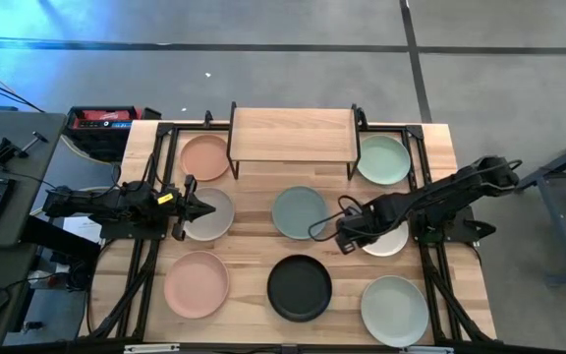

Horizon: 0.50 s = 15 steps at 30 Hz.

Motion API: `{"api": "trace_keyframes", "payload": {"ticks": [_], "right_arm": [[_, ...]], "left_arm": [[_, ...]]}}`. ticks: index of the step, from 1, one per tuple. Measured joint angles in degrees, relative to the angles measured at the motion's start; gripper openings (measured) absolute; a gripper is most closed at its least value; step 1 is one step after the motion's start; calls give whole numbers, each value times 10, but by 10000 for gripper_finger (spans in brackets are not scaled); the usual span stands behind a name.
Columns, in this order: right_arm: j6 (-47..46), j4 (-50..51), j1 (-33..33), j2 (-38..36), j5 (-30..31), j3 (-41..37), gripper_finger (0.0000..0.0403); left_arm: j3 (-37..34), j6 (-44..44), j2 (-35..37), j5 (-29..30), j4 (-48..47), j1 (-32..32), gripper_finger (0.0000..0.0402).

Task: Place and stack plates onto a shelf
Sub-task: Put the white plate on the shelf

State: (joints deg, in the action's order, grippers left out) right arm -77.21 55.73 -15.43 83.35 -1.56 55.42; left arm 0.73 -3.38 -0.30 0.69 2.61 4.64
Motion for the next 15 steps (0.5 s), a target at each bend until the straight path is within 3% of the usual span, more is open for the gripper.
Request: {"api": "trace_keyframes", "payload": {"ticks": [7,15], "right_arm": [[32,7,1,0,17,0,0],[63,-3,12,0,-16,0,0]], "left_arm": [[0,0,0,0,0,0,0],[0,0,0,0,0,0,0]]}}
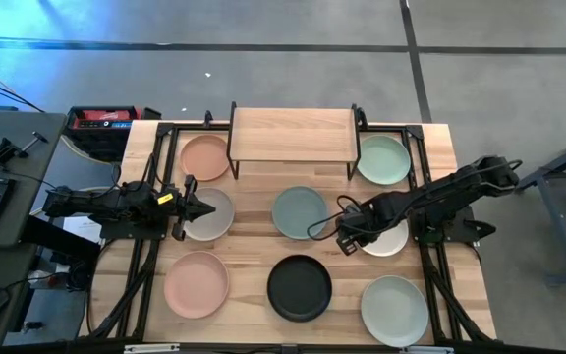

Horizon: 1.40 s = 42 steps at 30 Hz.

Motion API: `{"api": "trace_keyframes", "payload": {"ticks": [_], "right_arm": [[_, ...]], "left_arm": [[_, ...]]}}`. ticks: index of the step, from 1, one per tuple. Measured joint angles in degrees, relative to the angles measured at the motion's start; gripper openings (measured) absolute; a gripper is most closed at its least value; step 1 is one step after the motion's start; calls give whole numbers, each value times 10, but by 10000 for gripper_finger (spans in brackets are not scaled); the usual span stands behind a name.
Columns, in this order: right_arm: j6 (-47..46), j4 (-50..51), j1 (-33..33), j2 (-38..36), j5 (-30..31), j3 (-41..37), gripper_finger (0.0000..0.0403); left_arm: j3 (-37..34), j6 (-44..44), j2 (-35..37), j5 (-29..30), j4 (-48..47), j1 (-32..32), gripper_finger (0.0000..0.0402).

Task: Place and stack plates onto a shelf
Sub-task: Put the white plate on the shelf

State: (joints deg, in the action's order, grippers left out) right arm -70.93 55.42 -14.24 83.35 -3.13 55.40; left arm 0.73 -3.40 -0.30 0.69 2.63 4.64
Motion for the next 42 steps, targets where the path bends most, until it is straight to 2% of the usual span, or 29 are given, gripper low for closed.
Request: {"api": "trace_keyframes", "payload": {"ticks": [10,13,18,22,30,42], "right_arm": [[24,-4,0,0,10,0,5],[23,0,0,0,11,0,25],[14,5,0,0,49,0,70],[5,10,0,8,61,0,86],[4,7,0,62,44,0,87],[4,-13,0,101,34,0,87]], "left_arm": [[0,0,0,0,0,0,0],[0,0,0,0,0,0,0],[0,0,0,0,0,0,0],[0,0,0,0,0,0,0],[0,0,0,0,2,0,0],[0,0,0,0,2,0,0]]}}
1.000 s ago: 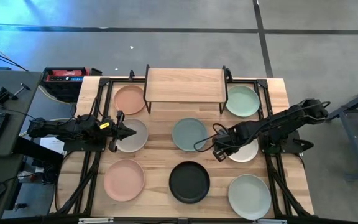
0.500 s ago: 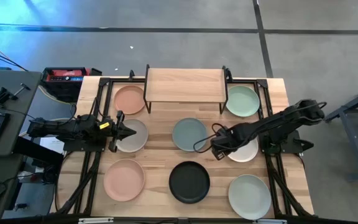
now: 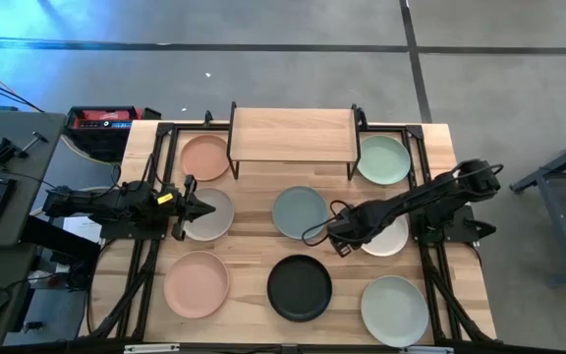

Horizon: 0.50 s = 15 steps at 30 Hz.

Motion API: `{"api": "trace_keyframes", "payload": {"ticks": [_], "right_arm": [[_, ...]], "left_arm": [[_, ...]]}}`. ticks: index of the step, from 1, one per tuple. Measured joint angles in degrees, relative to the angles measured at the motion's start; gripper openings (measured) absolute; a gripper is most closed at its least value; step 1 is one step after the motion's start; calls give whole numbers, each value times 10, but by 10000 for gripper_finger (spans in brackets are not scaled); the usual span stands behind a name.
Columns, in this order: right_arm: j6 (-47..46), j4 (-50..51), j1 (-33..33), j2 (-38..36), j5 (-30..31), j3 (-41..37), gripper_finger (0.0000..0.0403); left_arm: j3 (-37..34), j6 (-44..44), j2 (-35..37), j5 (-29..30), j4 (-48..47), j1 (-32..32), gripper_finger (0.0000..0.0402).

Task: Place and stack plates onto a shelf
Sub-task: Put the white plate on the shelf

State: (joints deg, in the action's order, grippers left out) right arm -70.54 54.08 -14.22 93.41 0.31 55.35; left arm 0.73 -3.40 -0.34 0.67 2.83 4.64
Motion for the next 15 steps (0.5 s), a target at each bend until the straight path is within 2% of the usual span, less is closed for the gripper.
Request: {"api": "trace_keyframes", "payload": {"ticks": [15], "right_arm": [[-1,-12,0,51,-2,0,87]], "left_arm": [[0,0,0,0,0,0,0]]}}
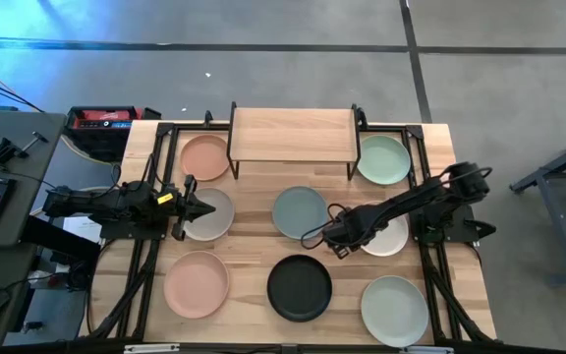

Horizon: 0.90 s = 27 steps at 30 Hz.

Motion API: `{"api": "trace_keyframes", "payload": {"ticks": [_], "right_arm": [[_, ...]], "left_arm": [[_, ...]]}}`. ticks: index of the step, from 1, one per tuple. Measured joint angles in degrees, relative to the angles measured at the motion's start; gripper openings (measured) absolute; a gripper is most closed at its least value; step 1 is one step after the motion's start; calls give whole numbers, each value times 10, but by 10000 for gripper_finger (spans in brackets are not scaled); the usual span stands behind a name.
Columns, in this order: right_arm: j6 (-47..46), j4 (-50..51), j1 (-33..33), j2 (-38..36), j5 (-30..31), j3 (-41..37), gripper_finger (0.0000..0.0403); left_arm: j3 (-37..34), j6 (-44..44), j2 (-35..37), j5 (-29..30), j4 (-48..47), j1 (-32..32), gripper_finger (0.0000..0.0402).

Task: Place and stack plates onto a shelf
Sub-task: Put the white plate on the shelf

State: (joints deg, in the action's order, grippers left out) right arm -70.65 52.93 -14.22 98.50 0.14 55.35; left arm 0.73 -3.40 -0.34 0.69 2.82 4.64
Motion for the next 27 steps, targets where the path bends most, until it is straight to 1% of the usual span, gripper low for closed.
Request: {"api": "trace_keyframes", "payload": {"ticks": [6,9,12,16,18,27], "right_arm": [[0,-7,0,12,-2,0,87],[-1,-9,0,12,-3,0,79],[-9,-9,0,11,-7,0,59],[-14,-8,0,11,-10,1,15],[-14,-8,0,11,-15,1,5],[-15,-6,-3,11,-49,13,1]], "left_arm": [[0,0,0,0,0,0,0],[0,0,0,0,0,0,0],[0,0,0,0,0,0,0],[0,0,0,0,0,0,0],[0,0,0,0,0,0,0],[0,0,0,0,0,0,0]]}}
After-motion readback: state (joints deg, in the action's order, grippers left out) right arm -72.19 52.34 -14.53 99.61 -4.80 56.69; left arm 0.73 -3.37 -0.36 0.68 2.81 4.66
